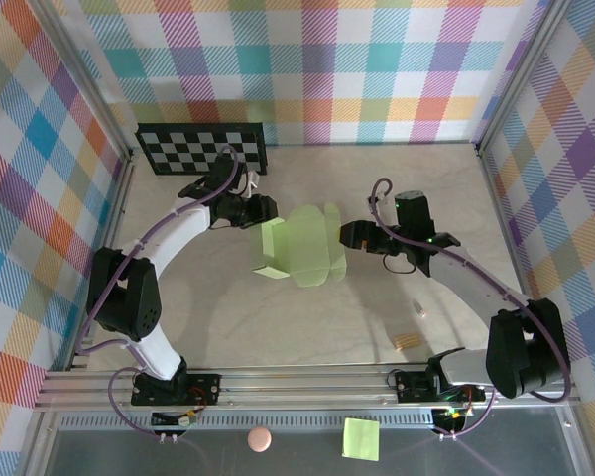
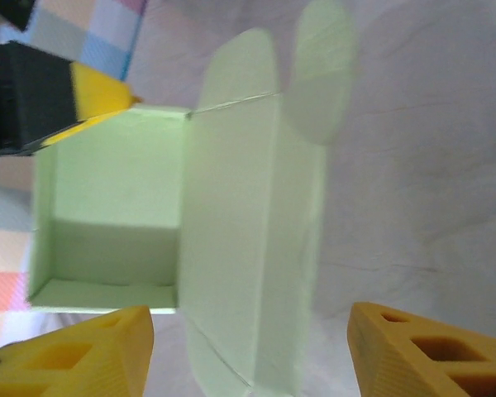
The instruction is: Fold the paper box
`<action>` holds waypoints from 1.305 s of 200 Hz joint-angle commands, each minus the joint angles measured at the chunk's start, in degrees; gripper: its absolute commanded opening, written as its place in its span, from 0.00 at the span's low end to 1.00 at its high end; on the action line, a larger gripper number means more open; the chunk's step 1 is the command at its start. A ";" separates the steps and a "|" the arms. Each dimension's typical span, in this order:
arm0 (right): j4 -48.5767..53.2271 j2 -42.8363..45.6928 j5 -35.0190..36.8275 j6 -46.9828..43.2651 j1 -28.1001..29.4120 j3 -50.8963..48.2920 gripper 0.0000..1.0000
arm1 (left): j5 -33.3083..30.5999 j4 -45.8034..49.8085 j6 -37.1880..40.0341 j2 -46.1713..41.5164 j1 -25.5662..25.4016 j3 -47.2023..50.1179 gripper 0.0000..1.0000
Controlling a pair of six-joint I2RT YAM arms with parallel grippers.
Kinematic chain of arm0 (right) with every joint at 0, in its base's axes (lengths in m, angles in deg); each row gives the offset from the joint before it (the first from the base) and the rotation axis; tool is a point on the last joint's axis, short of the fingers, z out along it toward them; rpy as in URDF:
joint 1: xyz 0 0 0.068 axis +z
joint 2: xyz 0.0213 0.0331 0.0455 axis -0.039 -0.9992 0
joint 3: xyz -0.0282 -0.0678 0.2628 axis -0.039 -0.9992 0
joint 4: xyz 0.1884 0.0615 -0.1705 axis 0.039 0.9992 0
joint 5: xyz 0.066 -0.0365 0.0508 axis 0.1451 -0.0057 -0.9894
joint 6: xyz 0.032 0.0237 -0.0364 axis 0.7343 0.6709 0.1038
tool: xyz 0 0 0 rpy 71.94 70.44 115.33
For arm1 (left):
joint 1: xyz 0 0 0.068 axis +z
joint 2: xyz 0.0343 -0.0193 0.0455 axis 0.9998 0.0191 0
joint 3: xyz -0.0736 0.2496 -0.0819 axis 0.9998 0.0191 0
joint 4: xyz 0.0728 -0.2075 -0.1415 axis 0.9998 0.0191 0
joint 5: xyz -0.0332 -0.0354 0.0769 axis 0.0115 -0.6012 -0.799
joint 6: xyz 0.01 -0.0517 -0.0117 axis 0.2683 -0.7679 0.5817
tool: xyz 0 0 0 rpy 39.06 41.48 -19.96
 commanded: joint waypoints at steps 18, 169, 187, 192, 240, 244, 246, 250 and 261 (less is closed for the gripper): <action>-3.18 -4.09 -8.71 3.17 -0.21 0.45 0.59 | 7.51 -5.32 -3.21 -1.45 0.37 1.35 0.18; 13.82 -7.29 -5.76 -2.98 -0.13 11.01 0.00 | 4.84 -10.77 -4.34 -3.24 1.11 6.28 0.59; 20.49 -7.74 -3.97 -7.22 -0.17 14.77 0.00 | 4.88 -12.05 -4.17 -5.01 2.52 8.12 0.70; 22.77 -8.07 -3.56 -8.49 -0.13 16.04 0.00 | 5.08 -12.05 -3.97 -5.54 2.99 8.55 0.72; 41.55 -12.88 5.35 -24.14 1.11 27.86 0.00 | 4.57 -15.96 -0.43 -12.30 6.65 14.16 0.83; 42.41 -13.32 6.16 -25.79 1.41 28.61 0.00 | 4.13 -16.19 -0.02 -12.97 6.89 14.73 0.83; 42.86 -13.51 6.73 -26.70 1.57 28.89 0.00 | 3.84 -16.36 0.14 -13.30 6.99 15.01 0.83; 43.49 -13.87 7.76 -28.52 1.98 29.51 0.00 | 3.33 -16.83 0.32 -14.00 7.20 15.69 0.84; 44.67 -14.73 9.50 -34.95 2.86 31.07 0.00 | 2.80 -18.60 0.41 -15.67 8.13 17.39 0.84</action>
